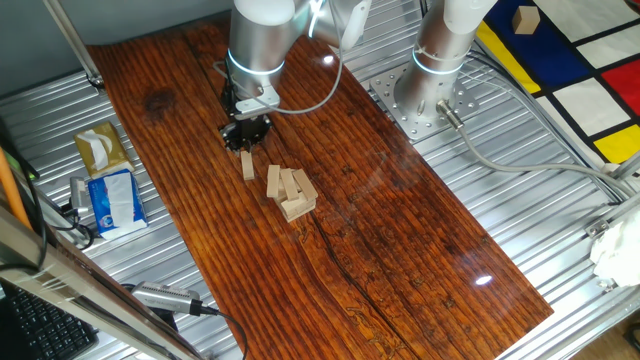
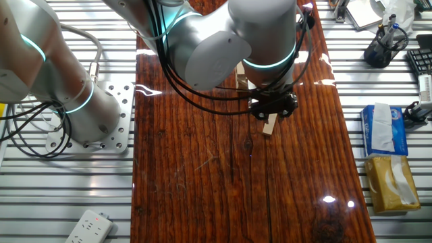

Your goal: Play Jenga

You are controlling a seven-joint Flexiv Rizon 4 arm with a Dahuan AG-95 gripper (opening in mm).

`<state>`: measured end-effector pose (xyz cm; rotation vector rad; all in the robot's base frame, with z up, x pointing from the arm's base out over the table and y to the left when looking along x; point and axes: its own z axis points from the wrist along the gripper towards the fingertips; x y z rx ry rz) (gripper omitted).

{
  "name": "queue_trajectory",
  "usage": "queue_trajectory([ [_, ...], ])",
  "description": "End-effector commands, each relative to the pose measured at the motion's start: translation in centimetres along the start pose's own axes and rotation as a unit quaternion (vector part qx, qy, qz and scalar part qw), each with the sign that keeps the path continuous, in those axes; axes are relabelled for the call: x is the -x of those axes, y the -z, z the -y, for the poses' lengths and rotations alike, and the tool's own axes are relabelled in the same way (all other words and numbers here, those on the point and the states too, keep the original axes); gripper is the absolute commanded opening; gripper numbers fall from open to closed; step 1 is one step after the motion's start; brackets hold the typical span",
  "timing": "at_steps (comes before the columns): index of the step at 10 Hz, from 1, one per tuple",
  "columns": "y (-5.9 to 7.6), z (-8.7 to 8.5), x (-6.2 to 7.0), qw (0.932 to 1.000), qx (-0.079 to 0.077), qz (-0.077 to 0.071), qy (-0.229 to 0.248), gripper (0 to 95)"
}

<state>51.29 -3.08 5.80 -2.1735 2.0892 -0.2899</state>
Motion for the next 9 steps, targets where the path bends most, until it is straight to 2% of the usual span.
queue_trajectory([
  [1,0.03,0.01,-0.05,1.0,-0.001,0.001,-0.002,0.0],
  [9,0.11,0.02,-0.05,1.0,-0.002,0.003,-0.004,0.0],
])
